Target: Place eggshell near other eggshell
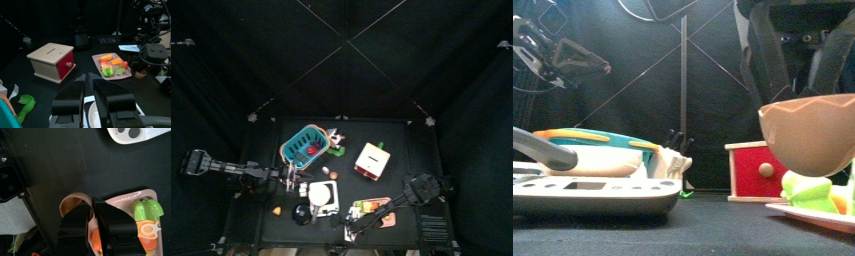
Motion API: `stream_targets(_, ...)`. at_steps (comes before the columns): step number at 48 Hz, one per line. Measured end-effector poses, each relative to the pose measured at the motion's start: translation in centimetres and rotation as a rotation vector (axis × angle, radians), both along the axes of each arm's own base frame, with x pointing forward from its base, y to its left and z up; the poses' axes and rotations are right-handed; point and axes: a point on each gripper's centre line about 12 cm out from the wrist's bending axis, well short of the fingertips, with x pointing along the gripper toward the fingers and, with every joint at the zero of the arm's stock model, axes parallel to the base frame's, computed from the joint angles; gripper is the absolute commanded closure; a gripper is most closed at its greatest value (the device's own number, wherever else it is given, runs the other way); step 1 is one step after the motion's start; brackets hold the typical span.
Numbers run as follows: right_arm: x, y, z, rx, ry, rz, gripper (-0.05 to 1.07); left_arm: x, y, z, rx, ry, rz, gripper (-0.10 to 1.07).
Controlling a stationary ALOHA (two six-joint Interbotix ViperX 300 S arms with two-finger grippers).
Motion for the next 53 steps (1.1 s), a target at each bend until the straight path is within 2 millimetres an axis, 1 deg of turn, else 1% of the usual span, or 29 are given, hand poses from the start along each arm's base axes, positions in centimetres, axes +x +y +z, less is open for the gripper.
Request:
stream_targets(4, 0.1, -0.5, 0.0, -0.003, -0.001, 0.006, 0.55, 0.0, 0.0, 0.0, 0.0, 0.002, -0.001, 0.4)
stream_targets(7, 0.4, -1.5, 0.3, -0.007, -0.014, -0.003, 0.55, 0.0, 0.0, 0.0, 0.0, 0.0, 0.0, 0.4)
stream_targets(12, 1.0, -3.6, 1.2, -0.023, -0.052, -0.028, 0.55, 0.0, 0.0, -0.1, 0.0, 0.003, -0.001, 0.4)
stream_targets(15, 1.3, -5.4, 1.9, -0.027, -0.076, -0.057, 0.55, 0.0, 0.0, 0.0, 0.0, 0.0, 0.0, 0.4)
stream_targets(21, 1.6, -9.6, 3.1, -0.022, -0.117, -0.135, 0.55, 0.0, 0.0, 0.0, 0.0, 0.002, -0.002, 0.4)
stream_targets(26, 1.4, -12.9, 3.3, -0.023, -0.138, -0.196, 0.55, 0.0, 0.0, -0.1, 0.0, 0.002, -0.002, 0.4)
stream_targets(27, 1.3, -13.1, 3.3, -0.022, -0.139, -0.2, 0.55, 0.0, 0.0, -0.1, 0.0, 0.002, -0.002, 0.4)
stream_targets(28, 1.2, -13.9, 3.3, -0.022, -0.142, -0.219, 0.55, -0.1, 0.0, -0.2, 0.001, 0.006, -0.002, 0.4)
stream_targets(32, 0.9, -16.2, 3.4, -0.016, -0.171, -0.258, 0.55, -0.2, -0.1, -0.4, 0.003, 0.011, -0.003, 0.4)
stream_targets(36, 0.9, -18.0, 3.8, 0.001, -0.229, -0.293, 0.55, -0.3, -0.1, -0.4, 0.002, 0.009, -0.005, 0.4)
stream_targets(40, 1.2, -19.6, 4.2, 0.027, -0.3, -0.329, 0.55, -0.5, -0.1, -0.4, -0.003, 0.005, -0.008, 0.4)
stream_targets(43, 1.4, -20.6, 4.2, 0.044, -0.337, -0.353, 0.55, -0.6, -0.3, -0.2, -0.005, -0.001, -0.013, 0.4)
stream_targets(48, 2.0, -21.8, 4.4, 0.059, -0.391, -0.373, 0.54, -0.8, -0.5, 0.1, -0.002, -0.012, -0.025, 0.4)
stream_targets(53, 2.3, -23.0, 3.5, 0.059, -0.399, -0.394, 0.54, -1.0, -0.6, 0.2, -0.003, -0.007, -0.027, 0.4)
